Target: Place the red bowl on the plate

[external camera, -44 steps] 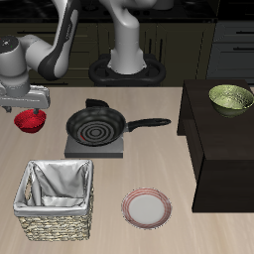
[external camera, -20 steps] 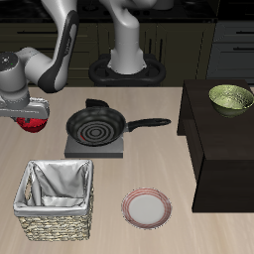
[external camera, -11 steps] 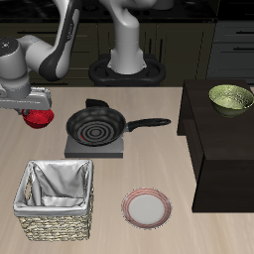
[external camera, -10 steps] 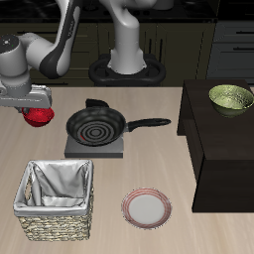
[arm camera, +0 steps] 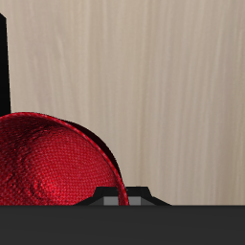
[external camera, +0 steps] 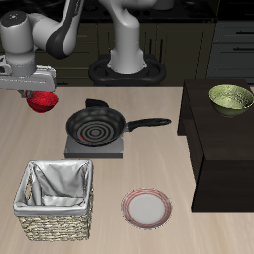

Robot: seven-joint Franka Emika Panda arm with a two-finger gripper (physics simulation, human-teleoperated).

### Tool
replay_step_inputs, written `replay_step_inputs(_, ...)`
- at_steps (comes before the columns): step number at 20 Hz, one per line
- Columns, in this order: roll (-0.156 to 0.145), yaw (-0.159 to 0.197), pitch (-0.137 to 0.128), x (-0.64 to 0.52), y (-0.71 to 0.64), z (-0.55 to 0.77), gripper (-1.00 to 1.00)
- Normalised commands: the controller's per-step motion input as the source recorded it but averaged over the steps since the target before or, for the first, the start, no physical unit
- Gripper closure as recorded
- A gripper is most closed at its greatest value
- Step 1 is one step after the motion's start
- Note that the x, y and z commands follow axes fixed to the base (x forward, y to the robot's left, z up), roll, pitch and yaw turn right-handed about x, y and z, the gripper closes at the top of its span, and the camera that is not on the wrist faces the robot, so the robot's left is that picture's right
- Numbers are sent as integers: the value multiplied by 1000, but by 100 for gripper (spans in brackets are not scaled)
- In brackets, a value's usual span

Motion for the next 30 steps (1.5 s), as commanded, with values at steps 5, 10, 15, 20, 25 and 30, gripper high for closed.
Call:
replay_step_inputs(5, -8, -3, -76, -122, 68, 478, 100)
replay_step_inputs(10, -20, 16, -71, -72, 108, 379, 100)
replay_step_inputs(15, 32, -15, -20, -19, 88, 188, 100)
replay_step_inputs(20, 32, -3, -9, 95, 127, 160, 100)
replay_step_inputs(25, 20, 5, -13, 78, 241, 137, 100)
replay_step_inputs(30, 8, 0, -19, 135, 309, 164, 100)
